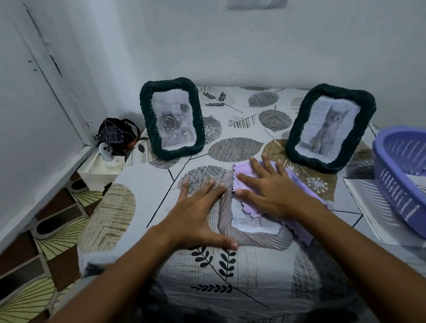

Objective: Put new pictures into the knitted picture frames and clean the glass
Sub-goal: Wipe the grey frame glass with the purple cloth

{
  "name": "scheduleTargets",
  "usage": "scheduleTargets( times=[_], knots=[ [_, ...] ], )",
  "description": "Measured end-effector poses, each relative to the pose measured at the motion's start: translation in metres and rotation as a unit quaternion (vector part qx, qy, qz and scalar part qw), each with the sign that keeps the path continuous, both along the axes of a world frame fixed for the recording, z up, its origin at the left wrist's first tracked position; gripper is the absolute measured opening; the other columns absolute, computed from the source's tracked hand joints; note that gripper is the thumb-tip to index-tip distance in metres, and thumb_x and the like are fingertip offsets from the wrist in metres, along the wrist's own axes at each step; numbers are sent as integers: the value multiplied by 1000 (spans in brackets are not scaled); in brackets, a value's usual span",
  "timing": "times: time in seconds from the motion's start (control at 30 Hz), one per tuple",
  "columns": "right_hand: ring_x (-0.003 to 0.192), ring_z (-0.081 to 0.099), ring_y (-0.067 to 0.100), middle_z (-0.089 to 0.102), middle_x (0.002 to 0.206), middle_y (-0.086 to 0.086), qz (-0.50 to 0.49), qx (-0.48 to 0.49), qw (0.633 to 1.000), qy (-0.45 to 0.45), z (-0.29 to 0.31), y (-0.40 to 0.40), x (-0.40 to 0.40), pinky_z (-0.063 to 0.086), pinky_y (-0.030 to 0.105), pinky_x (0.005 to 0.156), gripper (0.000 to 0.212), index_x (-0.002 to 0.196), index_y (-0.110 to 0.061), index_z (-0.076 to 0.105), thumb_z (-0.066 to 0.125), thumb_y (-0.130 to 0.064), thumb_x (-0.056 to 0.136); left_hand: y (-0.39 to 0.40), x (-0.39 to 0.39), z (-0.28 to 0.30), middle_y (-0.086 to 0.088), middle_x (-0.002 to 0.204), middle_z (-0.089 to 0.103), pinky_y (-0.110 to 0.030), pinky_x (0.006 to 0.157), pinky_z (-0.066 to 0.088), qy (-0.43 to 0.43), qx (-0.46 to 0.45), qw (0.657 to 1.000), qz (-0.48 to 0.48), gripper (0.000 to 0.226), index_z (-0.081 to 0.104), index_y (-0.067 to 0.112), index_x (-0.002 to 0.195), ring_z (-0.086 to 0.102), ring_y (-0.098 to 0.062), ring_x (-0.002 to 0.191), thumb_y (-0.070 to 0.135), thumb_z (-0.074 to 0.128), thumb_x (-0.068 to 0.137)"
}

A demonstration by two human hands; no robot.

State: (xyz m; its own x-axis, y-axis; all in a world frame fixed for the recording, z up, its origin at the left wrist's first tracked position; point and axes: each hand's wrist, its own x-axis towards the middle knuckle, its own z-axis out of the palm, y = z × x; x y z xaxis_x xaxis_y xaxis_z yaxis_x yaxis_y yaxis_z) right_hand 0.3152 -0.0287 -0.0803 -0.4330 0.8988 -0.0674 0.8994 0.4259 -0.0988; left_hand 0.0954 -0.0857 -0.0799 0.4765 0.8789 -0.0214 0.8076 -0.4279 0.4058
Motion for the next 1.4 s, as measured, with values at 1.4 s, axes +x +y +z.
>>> scheduleTargets(
  times=[1.4],
  knots=[
    [145, -15, 6, -4, 159, -11, 182, -88, 979, 16, 12, -62, 19, -10, 34, 118, 72, 145, -47, 23, 0, -77, 83, 5, 2, -5, 24, 140, -1, -46, 116, -16, -15, 8, 1000, 5, 130, 15, 31, 151, -10, 12, 133, 91, 48, 41]
  ],
)
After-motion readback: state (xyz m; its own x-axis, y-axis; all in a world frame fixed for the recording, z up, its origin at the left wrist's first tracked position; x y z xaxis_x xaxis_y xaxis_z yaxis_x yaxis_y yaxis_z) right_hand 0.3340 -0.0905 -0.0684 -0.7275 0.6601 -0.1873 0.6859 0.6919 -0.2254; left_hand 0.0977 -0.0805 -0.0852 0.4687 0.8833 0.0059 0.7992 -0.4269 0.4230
